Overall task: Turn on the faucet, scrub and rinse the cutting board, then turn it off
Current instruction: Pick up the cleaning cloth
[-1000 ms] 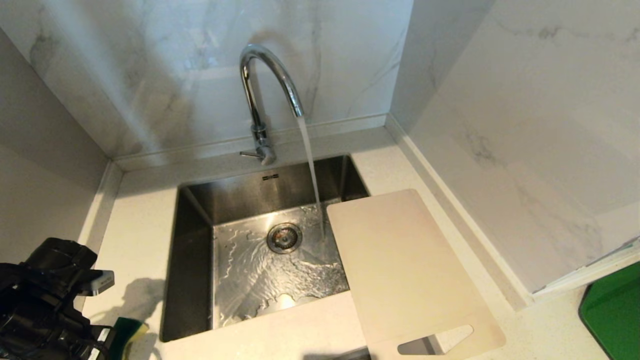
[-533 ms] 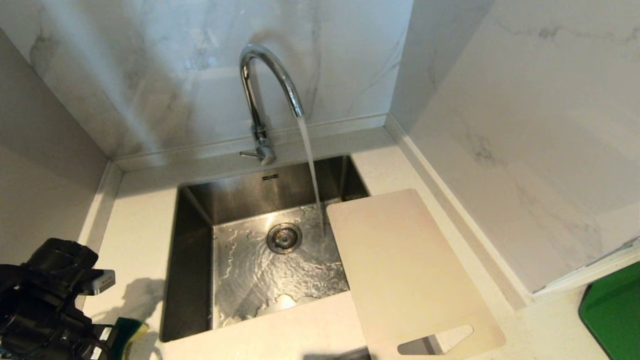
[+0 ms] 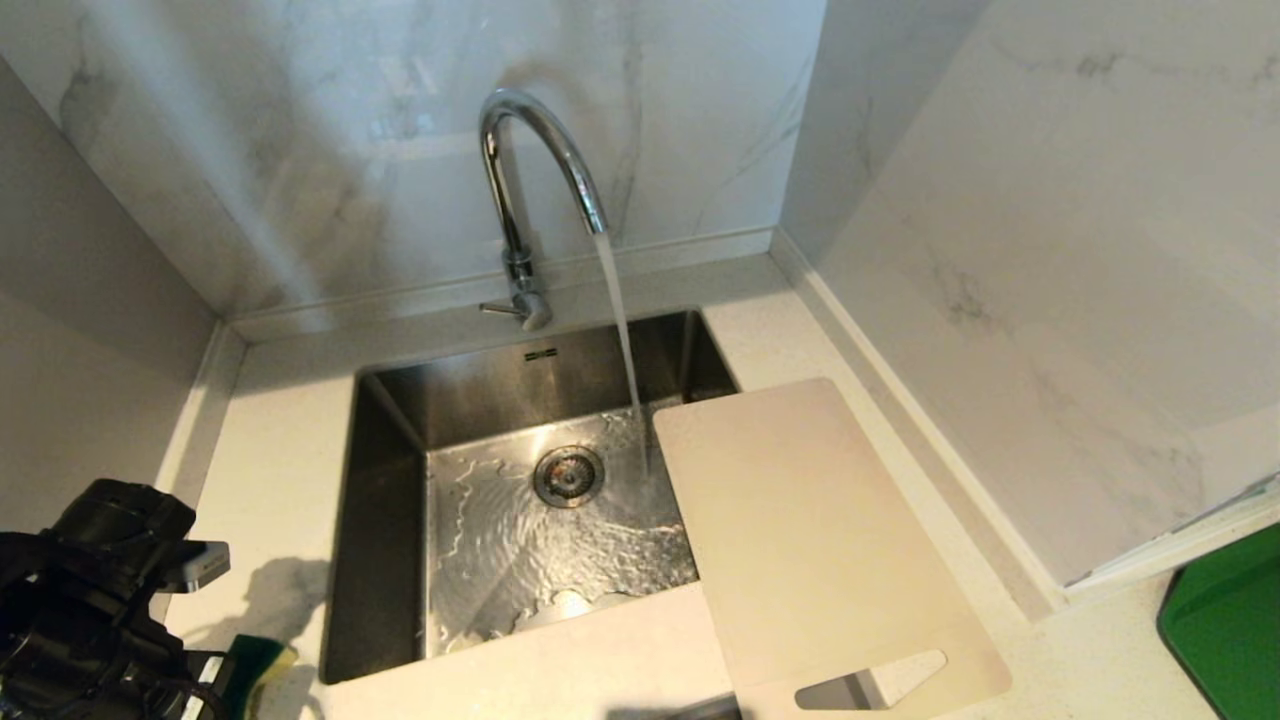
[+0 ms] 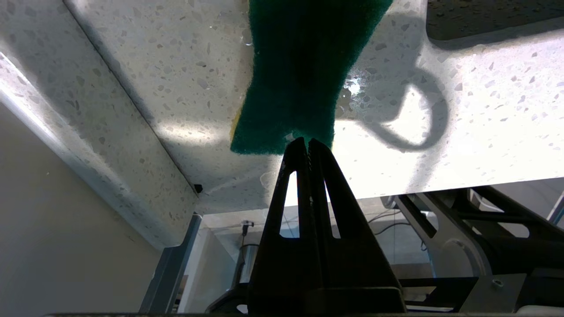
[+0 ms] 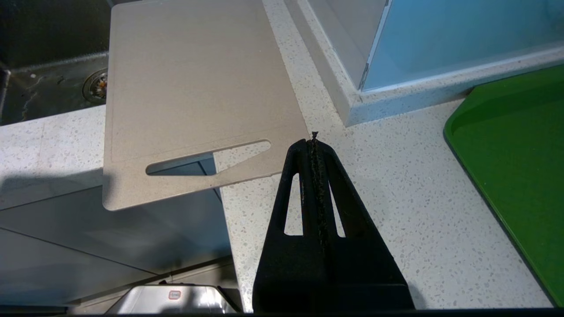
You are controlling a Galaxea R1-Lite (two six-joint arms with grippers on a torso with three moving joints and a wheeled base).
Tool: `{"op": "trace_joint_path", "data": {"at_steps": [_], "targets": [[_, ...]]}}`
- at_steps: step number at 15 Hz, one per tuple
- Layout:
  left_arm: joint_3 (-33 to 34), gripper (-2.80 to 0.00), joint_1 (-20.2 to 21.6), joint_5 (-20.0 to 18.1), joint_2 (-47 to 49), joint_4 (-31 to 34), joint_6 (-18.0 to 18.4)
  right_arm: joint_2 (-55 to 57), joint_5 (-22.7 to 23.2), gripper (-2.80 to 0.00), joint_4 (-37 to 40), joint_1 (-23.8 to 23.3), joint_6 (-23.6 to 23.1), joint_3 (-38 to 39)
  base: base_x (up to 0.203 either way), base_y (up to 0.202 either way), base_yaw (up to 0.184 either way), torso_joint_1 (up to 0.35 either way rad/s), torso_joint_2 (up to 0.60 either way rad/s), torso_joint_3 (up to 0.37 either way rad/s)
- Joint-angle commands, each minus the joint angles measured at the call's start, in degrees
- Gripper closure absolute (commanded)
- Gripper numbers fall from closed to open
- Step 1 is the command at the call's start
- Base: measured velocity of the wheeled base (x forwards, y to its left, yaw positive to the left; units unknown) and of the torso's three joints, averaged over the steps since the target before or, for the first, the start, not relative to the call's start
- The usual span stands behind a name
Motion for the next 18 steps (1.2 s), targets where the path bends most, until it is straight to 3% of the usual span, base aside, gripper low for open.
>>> {"op": "trace_joint_path", "data": {"at_steps": [1,18], "targets": [[0.3,0.0,-0.2,0.0,-0.1,0.1,-0.4,0.0,0.0,0.0,0.0,0.0,0.0,0.1,0.0,0.0,0.0,0.0,0.0,0.0],[0.7,0.0,-0.8,-0.2,-0.2,-1.0,-2.9,0.0,0.0,0.0,0.0,0.0,0.0,0.1,0.0,0.0,0.0,0.0,0.0,0.0]]}}
